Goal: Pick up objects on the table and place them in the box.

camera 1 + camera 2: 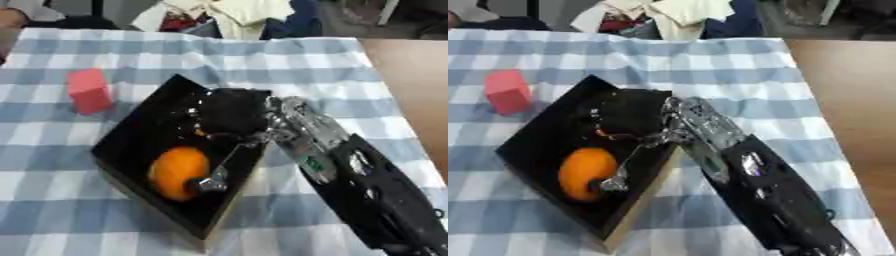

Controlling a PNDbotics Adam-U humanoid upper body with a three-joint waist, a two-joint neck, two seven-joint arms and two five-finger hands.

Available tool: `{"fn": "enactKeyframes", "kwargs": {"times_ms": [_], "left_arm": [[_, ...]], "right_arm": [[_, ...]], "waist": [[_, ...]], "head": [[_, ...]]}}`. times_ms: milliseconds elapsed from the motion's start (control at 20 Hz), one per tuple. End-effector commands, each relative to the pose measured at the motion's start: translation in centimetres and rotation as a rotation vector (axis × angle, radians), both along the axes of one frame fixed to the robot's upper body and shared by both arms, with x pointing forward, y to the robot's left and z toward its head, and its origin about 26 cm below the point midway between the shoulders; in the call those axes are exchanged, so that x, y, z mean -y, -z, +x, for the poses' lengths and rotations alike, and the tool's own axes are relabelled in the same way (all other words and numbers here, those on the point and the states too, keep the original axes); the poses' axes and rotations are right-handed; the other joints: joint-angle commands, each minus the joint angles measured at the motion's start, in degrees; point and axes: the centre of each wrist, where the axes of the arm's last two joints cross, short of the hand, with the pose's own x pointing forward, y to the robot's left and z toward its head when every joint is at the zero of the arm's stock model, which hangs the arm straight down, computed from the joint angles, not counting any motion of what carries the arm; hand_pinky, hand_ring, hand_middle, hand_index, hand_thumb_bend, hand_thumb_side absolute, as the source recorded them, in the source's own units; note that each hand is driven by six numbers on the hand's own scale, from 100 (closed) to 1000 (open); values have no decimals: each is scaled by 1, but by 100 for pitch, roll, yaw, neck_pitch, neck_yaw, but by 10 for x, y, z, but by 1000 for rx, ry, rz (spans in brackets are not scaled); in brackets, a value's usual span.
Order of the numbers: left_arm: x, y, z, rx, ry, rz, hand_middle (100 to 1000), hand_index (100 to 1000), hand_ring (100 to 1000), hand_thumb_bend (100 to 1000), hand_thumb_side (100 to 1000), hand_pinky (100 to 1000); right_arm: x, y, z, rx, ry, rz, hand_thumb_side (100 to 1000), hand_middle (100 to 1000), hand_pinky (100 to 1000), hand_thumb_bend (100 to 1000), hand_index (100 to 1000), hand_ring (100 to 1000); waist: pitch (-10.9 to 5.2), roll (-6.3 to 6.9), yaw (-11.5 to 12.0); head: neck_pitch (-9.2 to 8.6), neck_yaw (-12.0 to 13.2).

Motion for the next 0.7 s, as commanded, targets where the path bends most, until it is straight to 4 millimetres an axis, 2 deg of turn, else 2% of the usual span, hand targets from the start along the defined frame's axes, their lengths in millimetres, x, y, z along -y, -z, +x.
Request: {"fn": "enactKeyframes", "kwargs": {"times_ms": [50, 200, 300, 350, 400, 550, 700], "left_arm": [[0, -8, -2, 24, 6, 19, 681, 775, 741, 158, 879, 509], [-1, -8, -2, 23, 2, 19, 681, 776, 742, 159, 880, 509], [-2, -8, -2, 22, -3, 21, 682, 777, 742, 158, 884, 509], [-2, -9, -2, 22, -7, 23, 683, 777, 742, 157, 885, 509], [-4, -9, -3, 21, -15, 28, 683, 778, 742, 156, 889, 510], [-12, -13, -4, 10, -63, 46, 685, 779, 744, 145, 897, 513], [-28, -24, -8, -22, -180, 91, 690, 786, 745, 119, 902, 507]], "right_arm": [[-2, -21, -3, 89, -5, 47, 1000, 917, 877, 633, 847, 941], [2, -33, -3, 123, 1, 99, 1000, 915, 877, 651, 851, 938], [6, -39, -1, 116, 3, 150, 1000, 902, 883, 595, 858, 930], [9, -43, 1, 102, 0, 183, 1000, 898, 885, 552, 863, 927], [14, -45, 2, 69, -2, 224, 1000, 888, 889, 459, 874, 921], [32, -56, 5, -77, -19, 352, 1000, 859, 908, 104, 897, 906], [55, -73, 0, -245, -53, 502, 1000, 840, 911, 100, 896, 895]], "waist": [[-130, 43, -1], [-139, 49, -11], [-143, 55, -17], [-146, 59, -20], [-148, 64, -23], [-158, 78, -34], [-176, 94, -44]], "head": [[-15, -3], [-7, 6], [-1, 12], [5, 14], [15, 13], [34, 20], [58, 16]]}}
